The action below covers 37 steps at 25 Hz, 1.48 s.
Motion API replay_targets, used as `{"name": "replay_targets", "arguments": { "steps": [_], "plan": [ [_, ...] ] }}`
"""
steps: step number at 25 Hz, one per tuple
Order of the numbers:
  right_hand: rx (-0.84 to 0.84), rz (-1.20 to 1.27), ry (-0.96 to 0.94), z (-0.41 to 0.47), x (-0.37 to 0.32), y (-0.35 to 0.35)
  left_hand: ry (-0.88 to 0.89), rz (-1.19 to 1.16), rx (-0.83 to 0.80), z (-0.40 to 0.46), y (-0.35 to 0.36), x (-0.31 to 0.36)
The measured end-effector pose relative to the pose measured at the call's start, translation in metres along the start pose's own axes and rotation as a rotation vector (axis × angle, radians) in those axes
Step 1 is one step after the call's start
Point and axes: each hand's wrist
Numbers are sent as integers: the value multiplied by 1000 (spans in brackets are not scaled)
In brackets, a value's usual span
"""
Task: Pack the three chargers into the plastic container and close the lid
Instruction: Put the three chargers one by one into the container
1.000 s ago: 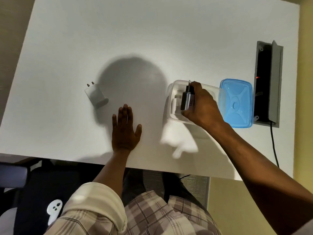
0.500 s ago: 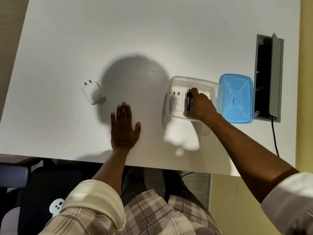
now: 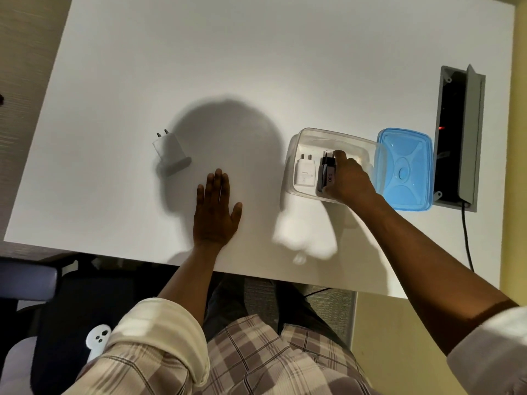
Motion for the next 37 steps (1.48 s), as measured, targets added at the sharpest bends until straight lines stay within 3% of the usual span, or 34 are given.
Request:
{"name": "replay_targets", "arguments": {
  "steps": [4, 7, 13, 17, 23, 31, 37],
  "plan": [
    [202, 61, 7, -22, -22, -14, -5, -4, 9, -18, -4, -27],
    [274, 116, -136, -42, -58, -13, -58, -4, 17, -35, -9, -52],
    [61, 185, -371, -42, -156, 32, -225, -51, 56, -47, -19, -91],
    [-77, 84, -484, -22, -224, 61, -260, -62, 71, -37, -26, -113],
    [-132, -48, -475, 9, -296, 79, -264, -74, 100, -33, -26, -116],
    [-24, -153, -451, 7, -306, 96, -263, -74, 126, -34, -23, -119],
    [-56, -84, -422, -8, -249, 94, -264, -54, 126, -34, -21, -120]
  ]
}}
Point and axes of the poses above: each hand's wrist, its own z-axis towards the middle knuckle, its own y-axis out of the palm, x = y × z, and after that the axes turned 1 degree about -y, right-handed
